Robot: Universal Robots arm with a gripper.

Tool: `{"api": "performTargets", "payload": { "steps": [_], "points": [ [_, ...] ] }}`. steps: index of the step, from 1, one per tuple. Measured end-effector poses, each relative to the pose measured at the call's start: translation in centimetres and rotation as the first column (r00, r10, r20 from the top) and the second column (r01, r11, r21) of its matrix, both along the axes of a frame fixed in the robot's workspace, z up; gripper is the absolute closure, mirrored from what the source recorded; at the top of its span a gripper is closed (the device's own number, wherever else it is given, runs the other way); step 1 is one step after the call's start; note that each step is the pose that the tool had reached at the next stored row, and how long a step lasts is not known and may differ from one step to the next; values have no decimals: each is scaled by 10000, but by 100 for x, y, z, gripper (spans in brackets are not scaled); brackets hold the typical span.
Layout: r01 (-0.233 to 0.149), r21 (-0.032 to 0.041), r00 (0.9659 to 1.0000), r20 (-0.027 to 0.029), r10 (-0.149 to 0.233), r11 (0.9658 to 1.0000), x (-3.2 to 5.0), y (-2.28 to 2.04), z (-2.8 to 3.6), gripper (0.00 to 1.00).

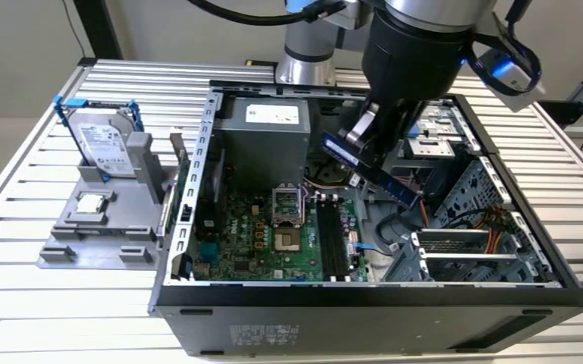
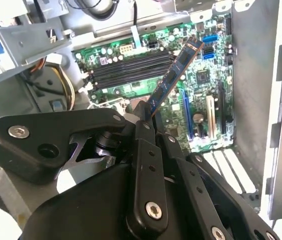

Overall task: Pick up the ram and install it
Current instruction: 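Insert the ram into the slot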

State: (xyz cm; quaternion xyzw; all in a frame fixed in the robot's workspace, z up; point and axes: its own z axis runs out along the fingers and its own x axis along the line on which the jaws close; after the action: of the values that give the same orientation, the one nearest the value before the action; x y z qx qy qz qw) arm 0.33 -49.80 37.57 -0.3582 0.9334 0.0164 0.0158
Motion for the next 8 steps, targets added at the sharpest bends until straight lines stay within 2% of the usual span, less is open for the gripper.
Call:
{"api": "performTargets", "payload": {
  "steps": [8],
  "points": [
    [721, 0, 9974, 0, -721, 9974, 0, 0, 0, 100]
  ]
}}
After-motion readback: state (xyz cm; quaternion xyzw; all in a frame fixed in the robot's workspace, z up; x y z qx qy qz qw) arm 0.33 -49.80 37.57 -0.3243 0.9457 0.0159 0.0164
